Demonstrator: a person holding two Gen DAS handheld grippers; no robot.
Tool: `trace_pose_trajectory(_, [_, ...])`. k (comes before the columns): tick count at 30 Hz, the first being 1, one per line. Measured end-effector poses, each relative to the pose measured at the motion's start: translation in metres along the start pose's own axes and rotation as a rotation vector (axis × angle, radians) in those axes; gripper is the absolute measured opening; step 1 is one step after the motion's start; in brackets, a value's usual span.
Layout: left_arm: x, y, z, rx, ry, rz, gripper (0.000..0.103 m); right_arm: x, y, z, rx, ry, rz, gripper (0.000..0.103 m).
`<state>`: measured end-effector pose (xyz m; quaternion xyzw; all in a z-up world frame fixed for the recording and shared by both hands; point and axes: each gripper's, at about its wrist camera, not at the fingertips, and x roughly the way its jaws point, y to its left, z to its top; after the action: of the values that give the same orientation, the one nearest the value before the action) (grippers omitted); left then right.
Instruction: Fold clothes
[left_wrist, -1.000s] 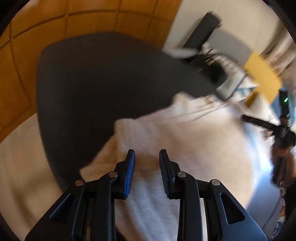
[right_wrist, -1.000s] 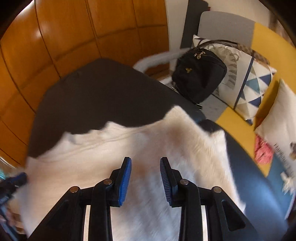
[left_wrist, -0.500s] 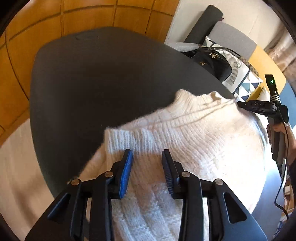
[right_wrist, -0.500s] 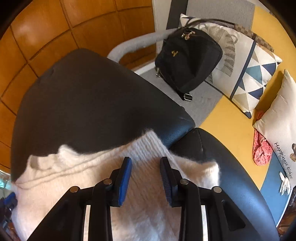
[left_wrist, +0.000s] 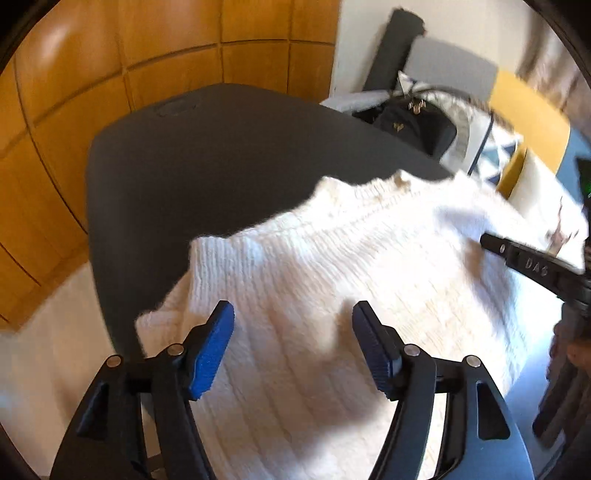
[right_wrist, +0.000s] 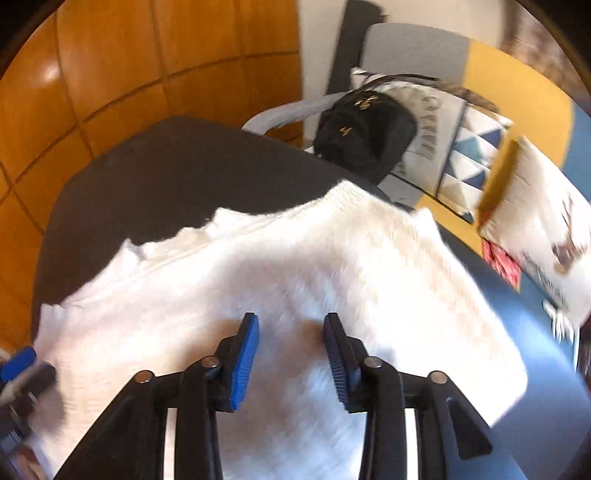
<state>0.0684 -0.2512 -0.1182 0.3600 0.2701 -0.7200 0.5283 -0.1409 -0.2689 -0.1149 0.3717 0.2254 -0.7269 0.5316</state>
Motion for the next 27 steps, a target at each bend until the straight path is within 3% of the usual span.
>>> trace_pose_trajectory(2, [-0.009, -0.016, 0.003, 0.061, -0.031, 0.034, 0.071, -0.015, 0.007, -0.009, 0.042, -0.032, -0.011, 0.041])
trace_pose_trajectory(6, [-0.034, -0.042, 0.007, 0.192, -0.092, 0.190, 0.073, -0.039, 0.015, -0.017, 0.047, -0.073, -0.007, 0.042])
trace_pose_trajectory(9, [-0.060, -0.052, 0.006, 0.222, -0.189, 0.252, 0.073, -0.055, 0.021, -0.020, 0.036, -0.105, 0.004, 0.043])
trace_pose_trajectory(14, [-0.087, -0.036, 0.000, 0.155, -0.218, 0.115, 0.077, -0.080, 0.030, -0.033, 0.028, -0.133, 0.005, 0.043])
trace_pose_trajectory(27, [-0.108, -0.040, -0.003, 0.152, -0.202, -0.036, 0.077, -0.100, 0.029, -0.055, 0.014, -0.125, -0.039, 0.043])
